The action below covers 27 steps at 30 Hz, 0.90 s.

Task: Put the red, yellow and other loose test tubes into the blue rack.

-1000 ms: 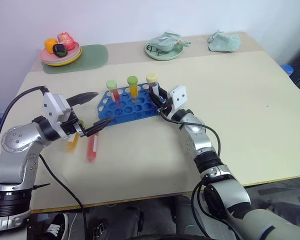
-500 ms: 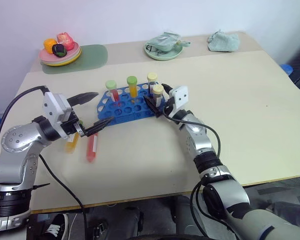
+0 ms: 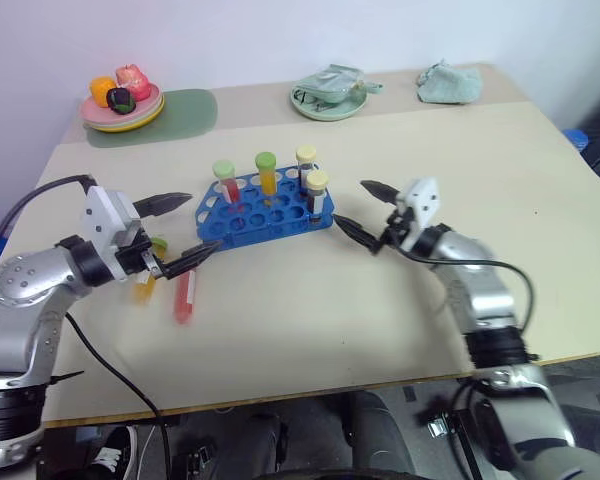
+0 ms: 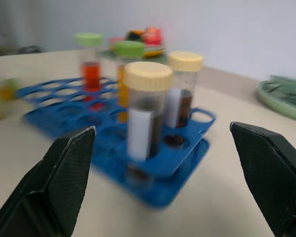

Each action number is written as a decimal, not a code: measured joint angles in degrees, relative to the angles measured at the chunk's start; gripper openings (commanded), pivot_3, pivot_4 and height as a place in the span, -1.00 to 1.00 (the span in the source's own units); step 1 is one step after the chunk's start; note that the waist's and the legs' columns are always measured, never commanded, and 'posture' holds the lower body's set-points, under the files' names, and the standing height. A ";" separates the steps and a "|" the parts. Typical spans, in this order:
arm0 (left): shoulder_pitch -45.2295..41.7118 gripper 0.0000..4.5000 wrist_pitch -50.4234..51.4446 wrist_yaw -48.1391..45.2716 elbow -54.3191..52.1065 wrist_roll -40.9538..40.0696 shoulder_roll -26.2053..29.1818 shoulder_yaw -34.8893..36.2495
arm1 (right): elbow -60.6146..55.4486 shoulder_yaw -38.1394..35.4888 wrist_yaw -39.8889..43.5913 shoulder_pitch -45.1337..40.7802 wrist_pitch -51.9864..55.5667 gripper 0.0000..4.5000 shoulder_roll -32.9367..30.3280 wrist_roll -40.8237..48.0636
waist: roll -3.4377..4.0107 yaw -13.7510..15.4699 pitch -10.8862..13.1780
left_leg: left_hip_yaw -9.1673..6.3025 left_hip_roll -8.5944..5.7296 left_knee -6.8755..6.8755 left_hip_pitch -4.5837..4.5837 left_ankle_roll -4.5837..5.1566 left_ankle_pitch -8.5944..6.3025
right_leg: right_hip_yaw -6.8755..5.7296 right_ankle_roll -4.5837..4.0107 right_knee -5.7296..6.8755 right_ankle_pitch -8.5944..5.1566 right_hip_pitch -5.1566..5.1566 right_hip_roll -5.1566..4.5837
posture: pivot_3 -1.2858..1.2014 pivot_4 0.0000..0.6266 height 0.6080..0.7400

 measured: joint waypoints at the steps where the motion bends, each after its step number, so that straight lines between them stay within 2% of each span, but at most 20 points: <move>1: 0.01 1.00 1.08 0.68 -0.08 0.19 0.46 0.25 | -1.80 -1.60 1.84 0.03 2.47 0.99 -2.39 2.21 | 0.00 0.28 0.00 | 0.03 0.01 0.00 0.04 0.00 0.00 | 0.00 0.00 0.00 0.00 0.02 0.00 | 0.03 -0.52 1.00; 6: -0.07 1.00 5.96 3.59 -1.32 0.68 2.67 1.49 | -9.48 -4.84 10.96 -0.01 11.37 0.99 -10.73 11.62 | -0.01 1.06 0.02 | 0.08 0.06 -0.02 0.06 0.00 -0.02 | 0.01 0.00 -0.02 0.00 0.05 0.02 | 0.03 -0.52 1.00; 9: -1.57 1.00 14.53 6.47 0.07 1.54 6.58 1.46 | -13.10 -5.05 17.93 -0.15 15.28 0.99 -14.81 17.05 | -0.04 1.19 0.04 | 0.08 0.06 0.01 0.07 0.04 -0.04 | 0.01 0.01 -0.01 0.00 0.08 0.01 | 0.03 -0.52 1.00; 12: -6.20 1.00 23.01 11.35 2.47 2.58 7.91 1.39 | -16.89 -4.42 20.88 -2.02 15.22 0.99 -14.86 18.83 | -0.06 1.24 0.04 | 0.07 0.04 0.02 0.08 0.04 -0.04 | 0.00 0.01 -0.01 0.01 0.10 0.01 | 0.03 -0.52 1.00; 19: -13.21 1.00 42.22 19.13 8.32 2.24 7.07 0.77 | -20.64 -0.10 20.91 -4.60 16.08 0.99 -13.12 18.71 | -0.13 1.14 0.04 | 0.05 0.04 0.03 0.06 0.01 -0.05 | 0.00 0.01 0.01 0.01 0.05 0.01 | 0.03 -0.52 1.00; 27: -21.56 1.00 58.89 17.60 13.45 1.27 9.80 -7.08 | -18.71 1.55 20.73 -6.08 15.31 0.99 -11.52 17.30 | -0.18 1.24 0.05 | 0.01 0.02 0.05 0.04 0.00 -0.05 | -0.01 0.01 0.03 0.01 0.05 0.01 | 0.03 -0.52 1.00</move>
